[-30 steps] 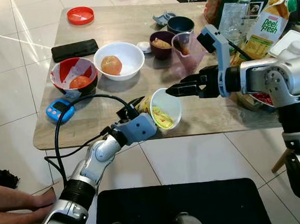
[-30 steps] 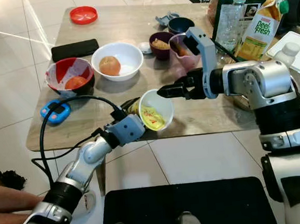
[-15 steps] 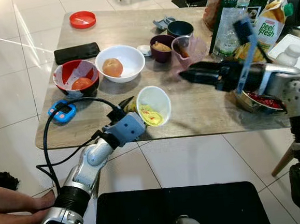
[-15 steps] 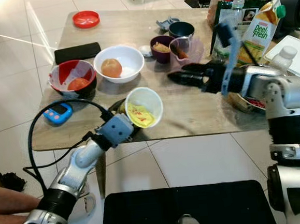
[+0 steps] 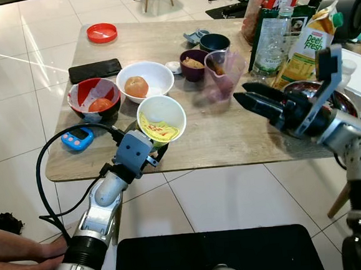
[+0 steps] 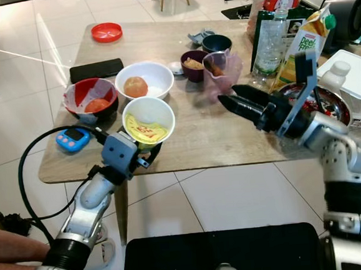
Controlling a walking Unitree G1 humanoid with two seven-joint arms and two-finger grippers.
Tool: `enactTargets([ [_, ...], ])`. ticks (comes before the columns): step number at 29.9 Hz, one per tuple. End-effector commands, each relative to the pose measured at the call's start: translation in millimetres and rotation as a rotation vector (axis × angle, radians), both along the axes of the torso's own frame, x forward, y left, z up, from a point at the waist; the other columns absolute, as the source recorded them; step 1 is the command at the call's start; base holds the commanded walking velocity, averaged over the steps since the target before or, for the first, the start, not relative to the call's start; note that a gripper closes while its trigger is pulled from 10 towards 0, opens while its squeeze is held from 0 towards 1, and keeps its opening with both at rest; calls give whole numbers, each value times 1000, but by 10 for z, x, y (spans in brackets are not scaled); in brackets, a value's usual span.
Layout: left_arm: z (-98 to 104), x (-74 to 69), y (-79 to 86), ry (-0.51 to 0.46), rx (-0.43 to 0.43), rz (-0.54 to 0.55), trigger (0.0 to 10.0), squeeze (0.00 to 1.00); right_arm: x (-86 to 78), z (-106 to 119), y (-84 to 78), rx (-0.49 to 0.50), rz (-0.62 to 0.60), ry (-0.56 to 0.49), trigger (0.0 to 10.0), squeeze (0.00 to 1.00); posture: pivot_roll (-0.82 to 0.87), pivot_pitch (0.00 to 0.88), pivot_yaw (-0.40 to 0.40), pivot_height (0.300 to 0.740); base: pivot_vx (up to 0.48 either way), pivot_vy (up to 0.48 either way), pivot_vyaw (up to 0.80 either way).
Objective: Restocking fridge
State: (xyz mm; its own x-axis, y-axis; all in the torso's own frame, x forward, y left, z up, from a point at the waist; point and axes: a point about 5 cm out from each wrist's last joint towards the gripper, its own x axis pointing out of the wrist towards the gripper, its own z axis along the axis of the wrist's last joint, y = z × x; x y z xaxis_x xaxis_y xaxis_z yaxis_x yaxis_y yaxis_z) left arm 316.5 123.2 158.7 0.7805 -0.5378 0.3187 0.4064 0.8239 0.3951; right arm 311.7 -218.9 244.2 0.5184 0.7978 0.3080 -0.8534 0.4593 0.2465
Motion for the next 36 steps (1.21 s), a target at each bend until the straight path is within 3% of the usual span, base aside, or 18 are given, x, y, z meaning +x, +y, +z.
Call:
enactTargets([
  [1, -46, -42, -39, 29, -28, -26, 10000, 0, -63, -55, -60, 63, 42, 16, 10000, 0, -68, 127, -24, 740, 0, 0, 0],
  [9, -26, -50, -7, 38, -55, -40, 10000, 0, -157, -240, -139, 120, 84, 83, 10000, 0, -60, 113, -20, 740, 0, 0, 0],
  [12, -25, -69, 20, 63, -73, -75, 10000, 0, -196, -593, -268, 123, 12, 191, 10000, 0, -53, 100, -16, 740, 0, 0, 0],
  [15, -34, -79, 21, 71, -75, -84, 10000, 0, -206, -702, -306, 120, -16, 227, 10000, 0, -51, 97, -13, 740, 0, 0, 0],
  [17, -50, -91, 24, 83, -75, -95, 10000, 0, -229, -877, -361, 98, -57, 285, 10000, 0, -50, 95, -12, 740, 0, 0, 0],
  [19, -50, -91, 24, 83, -75, -95, 10000, 0, -229, -877, -361, 98, -57, 285, 10000, 0, -50, 95, -12, 740, 0, 0, 0],
  [27, -68, -99, 16, 99, -69, -114, 10000, 0, -302, -1240, -483, 23, -154, 421, 10000, 0, -51, 90, -10, 740, 0, 0, 0],
  [36, -116, -132, -29, 136, -51, -168, 10000, 0, -541, -1714, -627, -97, -210, 607, 10000, 0, -53, 86, -6, 740, 0, 0, 0],
])
